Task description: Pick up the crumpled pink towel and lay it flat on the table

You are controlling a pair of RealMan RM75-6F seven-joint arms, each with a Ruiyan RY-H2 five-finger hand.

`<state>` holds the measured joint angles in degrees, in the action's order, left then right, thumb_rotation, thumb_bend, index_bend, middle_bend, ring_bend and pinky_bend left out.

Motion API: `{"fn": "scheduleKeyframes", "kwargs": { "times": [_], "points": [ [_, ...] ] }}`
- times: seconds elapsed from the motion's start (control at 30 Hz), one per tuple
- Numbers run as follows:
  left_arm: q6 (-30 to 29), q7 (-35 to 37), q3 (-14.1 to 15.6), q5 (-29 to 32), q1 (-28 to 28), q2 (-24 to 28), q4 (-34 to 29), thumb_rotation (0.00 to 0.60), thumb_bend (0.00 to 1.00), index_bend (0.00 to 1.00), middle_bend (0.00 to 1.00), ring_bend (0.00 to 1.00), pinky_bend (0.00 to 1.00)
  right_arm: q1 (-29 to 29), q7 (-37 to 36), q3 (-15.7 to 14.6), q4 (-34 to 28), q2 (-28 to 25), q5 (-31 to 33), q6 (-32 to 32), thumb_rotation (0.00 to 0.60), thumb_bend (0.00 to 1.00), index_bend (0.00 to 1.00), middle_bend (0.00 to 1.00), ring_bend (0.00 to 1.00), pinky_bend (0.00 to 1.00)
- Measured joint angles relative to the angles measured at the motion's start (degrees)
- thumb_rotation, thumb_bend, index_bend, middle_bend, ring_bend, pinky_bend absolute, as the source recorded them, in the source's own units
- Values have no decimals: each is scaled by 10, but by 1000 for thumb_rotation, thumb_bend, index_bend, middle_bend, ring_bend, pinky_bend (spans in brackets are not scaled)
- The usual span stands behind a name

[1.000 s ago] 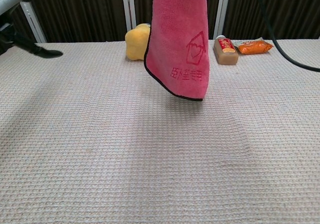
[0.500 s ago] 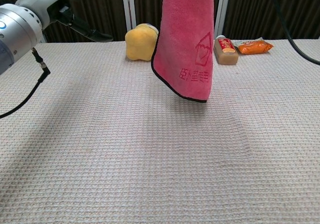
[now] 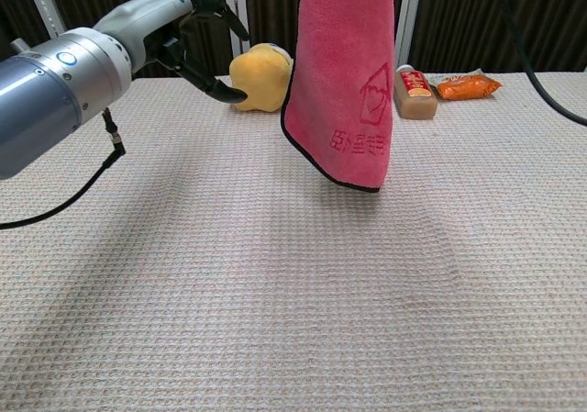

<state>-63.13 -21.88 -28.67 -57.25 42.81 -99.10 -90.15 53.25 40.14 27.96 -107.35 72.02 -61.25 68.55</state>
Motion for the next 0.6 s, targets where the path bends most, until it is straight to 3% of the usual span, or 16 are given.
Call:
{"fn": "scheduleKeyframes", "kwargs": {
  "times": [0.3, 0.6],
  "points": [
    [45, -16, -17, 80, 45, -8, 17, 600, 166, 296, 34, 0, 11, 2, 0, -5, -9, -5, 6, 10, 600, 496, 638, 221, 83, 90],
    [66, -52, -35, 181, 95, 0, 21, 600, 196, 385, 32, 0, 10, 4, 0, -8, -16, -12, 9, 20, 600, 496, 647, 221, 83, 89]
  ]
}}
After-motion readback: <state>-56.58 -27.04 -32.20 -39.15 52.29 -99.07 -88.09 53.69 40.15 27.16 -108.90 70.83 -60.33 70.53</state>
